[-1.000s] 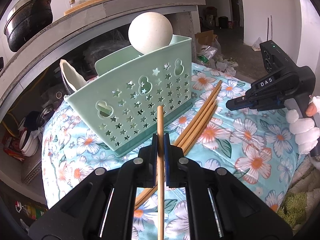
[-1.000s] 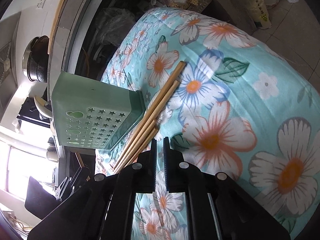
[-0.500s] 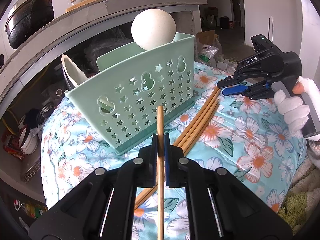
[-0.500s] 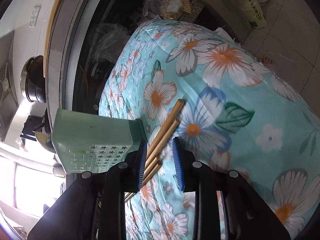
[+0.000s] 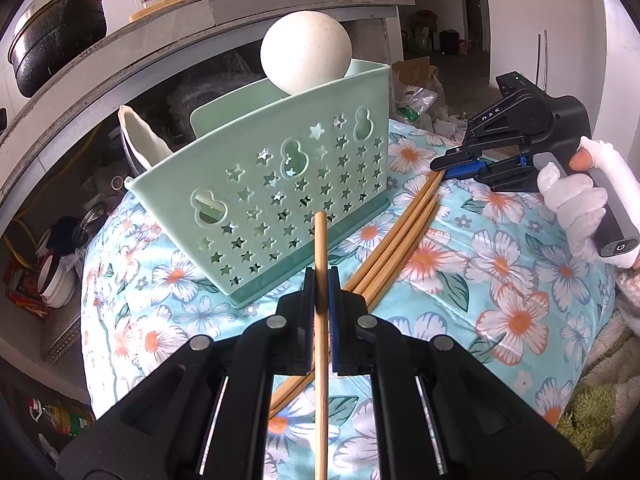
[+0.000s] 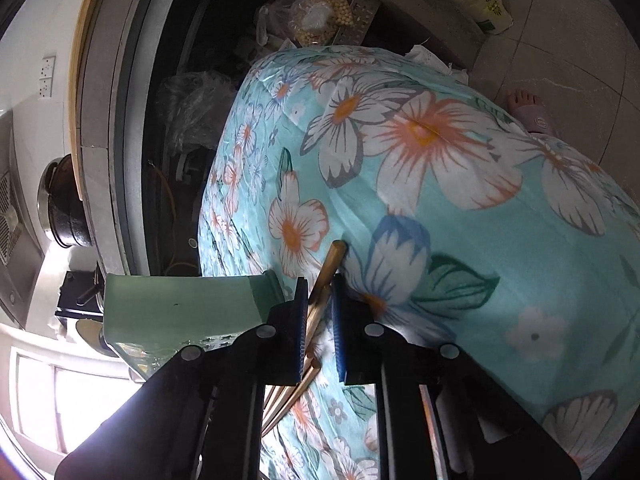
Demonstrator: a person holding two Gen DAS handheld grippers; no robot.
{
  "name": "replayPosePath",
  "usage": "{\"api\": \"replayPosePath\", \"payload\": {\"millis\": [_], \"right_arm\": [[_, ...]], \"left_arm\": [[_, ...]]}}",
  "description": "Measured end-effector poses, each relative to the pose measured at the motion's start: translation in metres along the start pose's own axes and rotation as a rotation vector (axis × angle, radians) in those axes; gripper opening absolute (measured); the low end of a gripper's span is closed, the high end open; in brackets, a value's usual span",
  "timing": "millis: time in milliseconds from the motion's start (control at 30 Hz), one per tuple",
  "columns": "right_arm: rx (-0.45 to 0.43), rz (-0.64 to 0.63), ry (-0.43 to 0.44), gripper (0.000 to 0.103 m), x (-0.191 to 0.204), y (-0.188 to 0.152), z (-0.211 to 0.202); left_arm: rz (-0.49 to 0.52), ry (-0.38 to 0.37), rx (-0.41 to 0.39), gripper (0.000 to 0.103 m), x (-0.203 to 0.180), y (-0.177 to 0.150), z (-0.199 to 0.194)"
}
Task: Organize utensils
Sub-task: 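Close the right tool on the remaining chopsticks while the left tool holds its chopstick upright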
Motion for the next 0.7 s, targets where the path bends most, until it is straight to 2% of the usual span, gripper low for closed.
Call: {"api": "replayPosePath", "payload": {"millis": [267,367,500,633,700], "right_arm": [[0.053,0.036,0.056,0.011,-0.007,-0.020,-0.015],[0.100,0.059,0.089,0.011,-0.013,-0.029,-0.017],[0.158,0.074,0.090,0.011,-0.019,-0.042,-0.017],[0.167,0.077,0.090,0.013,-0.020,-0.046,-0.024],[0.155,0.078,0.085,0.016,-0.019,-0.044,-0.028]], "left_arm": [[0.005,-0.002,0.000,0.005,0.000,0.000,0.001],[0.008,-0.001,-0.001,0.005,0.001,0.000,0.000],[0.004,-0.002,-0.002,0.005,0.002,0.000,0.000],[0.007,-0.004,-0.002,0.005,0.001,-0.001,0.000],[0.007,-0.005,-0.002,0.005,0.001,-0.001,0.000]]}}
Point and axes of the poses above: each gripper's, at about its wrist camera, not at the fingertips, and z roughly the way its jaws point, x to its left, y to its top, the point moved 5 cm from there along z, roughly the way its jaws point, and after that the axes turned 2 degrees about -z, right-handed, at the moved point
